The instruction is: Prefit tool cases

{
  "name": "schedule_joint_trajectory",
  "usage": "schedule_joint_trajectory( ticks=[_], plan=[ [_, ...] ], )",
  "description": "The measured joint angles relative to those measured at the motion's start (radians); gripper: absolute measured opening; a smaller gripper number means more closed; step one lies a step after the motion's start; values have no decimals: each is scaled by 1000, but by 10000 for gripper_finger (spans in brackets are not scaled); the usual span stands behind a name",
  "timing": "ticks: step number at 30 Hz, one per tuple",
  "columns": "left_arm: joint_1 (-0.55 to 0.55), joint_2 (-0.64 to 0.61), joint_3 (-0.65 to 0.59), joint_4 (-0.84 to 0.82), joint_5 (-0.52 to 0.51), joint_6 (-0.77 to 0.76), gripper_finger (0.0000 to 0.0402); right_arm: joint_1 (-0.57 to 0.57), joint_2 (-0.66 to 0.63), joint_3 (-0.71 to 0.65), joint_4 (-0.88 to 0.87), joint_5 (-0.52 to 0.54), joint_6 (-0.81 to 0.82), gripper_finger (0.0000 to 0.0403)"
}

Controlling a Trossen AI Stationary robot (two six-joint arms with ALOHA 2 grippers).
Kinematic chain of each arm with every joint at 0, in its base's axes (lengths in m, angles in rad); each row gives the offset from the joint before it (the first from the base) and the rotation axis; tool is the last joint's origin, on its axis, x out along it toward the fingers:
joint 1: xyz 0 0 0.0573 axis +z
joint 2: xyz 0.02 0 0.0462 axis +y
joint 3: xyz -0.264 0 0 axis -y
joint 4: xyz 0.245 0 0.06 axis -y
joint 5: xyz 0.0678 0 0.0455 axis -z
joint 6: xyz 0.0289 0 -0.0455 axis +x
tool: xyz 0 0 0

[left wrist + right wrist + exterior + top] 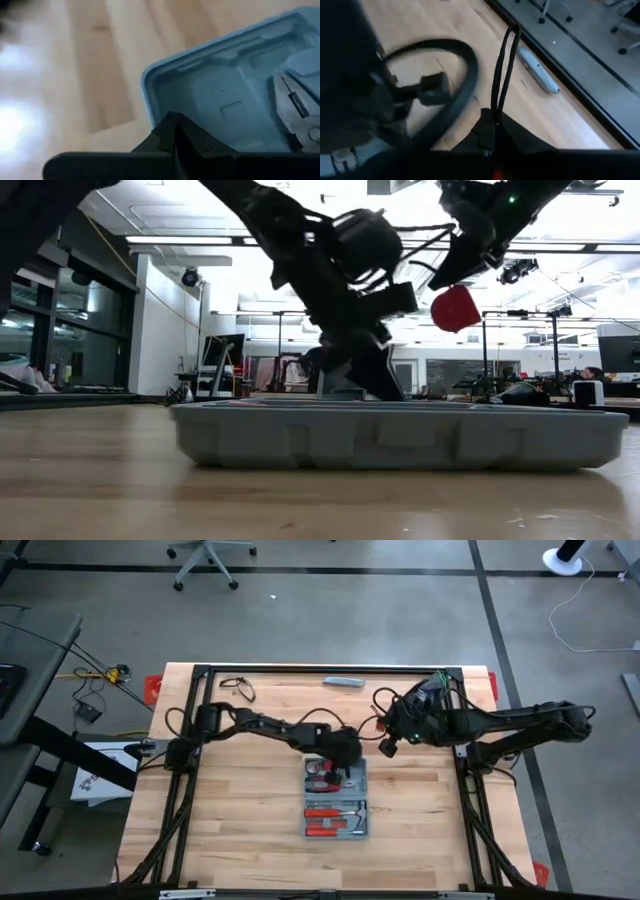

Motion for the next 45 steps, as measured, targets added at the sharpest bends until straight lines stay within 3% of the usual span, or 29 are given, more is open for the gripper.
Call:
schedule_joint_trajectory(
  ticks=[10,17,22,29,36,42,45],
  plan=[
    [103,-1,19,-204,-241,-131,0,39,2,-21,25,35,15,0],
    [125,-60,14,-297,-146,-177,0,25,3,-155,222,16,16,0],
    [115,-161,-17,-295,-133,-175,0,-4,3,-196,349,-46,4,0],
    [110,-430,-326,-72,-142,-275,0,-26,8,-195,479,-110,-43,0],
    [-9,-719,-781,389,-205,-544,0,-55,88,-195,674,-206,-65,0],
    [-167,-794,-1033,730,-366,-717,0,-107,244,-185,831,-306,-35,0],
    [-223,-793,-1078,746,-435,-758,0,-134,330,-152,880,-371,-13,0]
  ],
)
